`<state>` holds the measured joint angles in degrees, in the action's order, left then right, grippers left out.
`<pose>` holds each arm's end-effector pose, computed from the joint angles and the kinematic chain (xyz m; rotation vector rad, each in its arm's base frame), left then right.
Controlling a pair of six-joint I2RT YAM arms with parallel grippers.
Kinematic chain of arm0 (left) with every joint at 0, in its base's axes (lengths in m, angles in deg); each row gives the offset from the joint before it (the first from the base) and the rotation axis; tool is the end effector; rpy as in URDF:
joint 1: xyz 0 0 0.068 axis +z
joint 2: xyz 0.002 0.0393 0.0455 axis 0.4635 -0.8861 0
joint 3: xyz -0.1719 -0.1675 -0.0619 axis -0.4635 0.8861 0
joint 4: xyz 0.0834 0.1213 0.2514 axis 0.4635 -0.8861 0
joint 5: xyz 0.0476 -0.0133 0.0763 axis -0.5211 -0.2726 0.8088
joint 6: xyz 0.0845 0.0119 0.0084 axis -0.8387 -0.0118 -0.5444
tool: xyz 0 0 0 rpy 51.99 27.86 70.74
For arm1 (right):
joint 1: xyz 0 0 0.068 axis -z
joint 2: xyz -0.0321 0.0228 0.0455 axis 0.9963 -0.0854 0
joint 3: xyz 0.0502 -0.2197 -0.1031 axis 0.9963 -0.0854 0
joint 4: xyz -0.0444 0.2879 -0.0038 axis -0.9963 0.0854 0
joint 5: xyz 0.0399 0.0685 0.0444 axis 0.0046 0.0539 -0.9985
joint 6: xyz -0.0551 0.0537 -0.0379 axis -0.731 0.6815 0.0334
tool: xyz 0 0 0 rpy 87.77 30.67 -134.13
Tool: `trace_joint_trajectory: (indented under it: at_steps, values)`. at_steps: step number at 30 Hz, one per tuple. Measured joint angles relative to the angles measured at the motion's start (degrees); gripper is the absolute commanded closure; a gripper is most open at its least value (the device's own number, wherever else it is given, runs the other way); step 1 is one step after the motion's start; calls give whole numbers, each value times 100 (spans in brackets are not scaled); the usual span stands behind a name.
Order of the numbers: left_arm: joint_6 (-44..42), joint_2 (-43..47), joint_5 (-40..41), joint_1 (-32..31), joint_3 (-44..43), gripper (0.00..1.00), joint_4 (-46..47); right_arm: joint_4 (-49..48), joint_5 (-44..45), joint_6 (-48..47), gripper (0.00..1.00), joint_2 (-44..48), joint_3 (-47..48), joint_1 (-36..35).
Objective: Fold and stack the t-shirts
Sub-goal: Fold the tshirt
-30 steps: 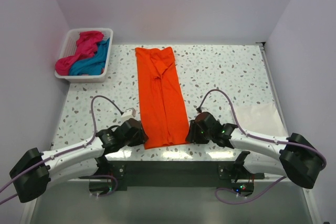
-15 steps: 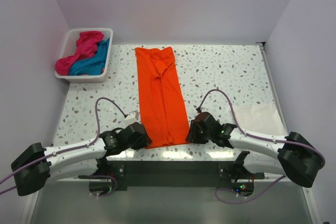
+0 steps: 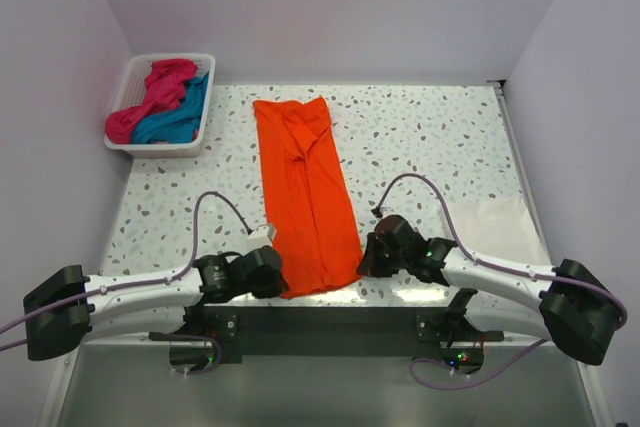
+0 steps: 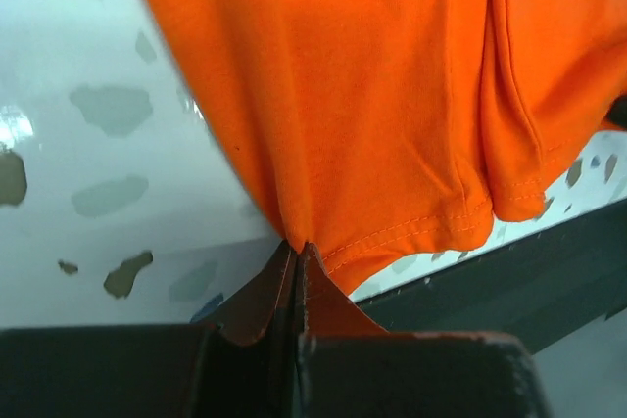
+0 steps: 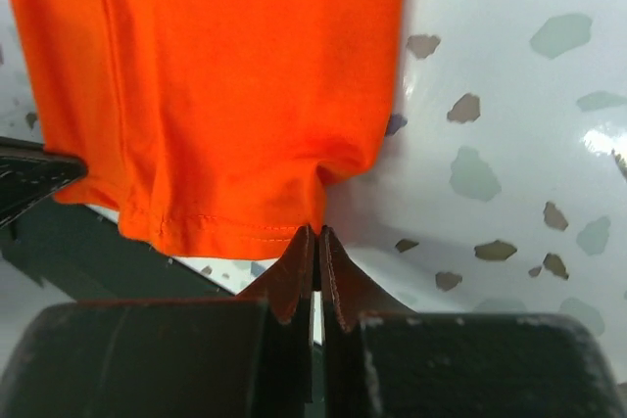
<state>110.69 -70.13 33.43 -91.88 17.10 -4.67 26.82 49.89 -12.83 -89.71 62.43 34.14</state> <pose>0.1106 -0.1955 0.0683 -0.2113 2.6529 -0.6506 0.1615 0.2034 0.0783 -0.0629 2.6305 0.7425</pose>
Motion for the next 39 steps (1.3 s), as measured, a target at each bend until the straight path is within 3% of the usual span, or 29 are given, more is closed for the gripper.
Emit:
trace_joint_trajectory:
  at_steps: [6,12,19,39]
  values:
    - [57,260,85,-304,-170,100,-811,492,-70,-275,100,785,11,-92]
    - [-136,173,562,-52,-859,100,-1207,966,120,-973,100,17,1233,-85]
    - [-798,-249,914,1060,-1423,100,-787,822,380,-1360,100,-1202,2203,225]
    - [-1412,-2133,1167,2889,-2210,100,925,267,684,-1845,100,-3683,4527,1222]
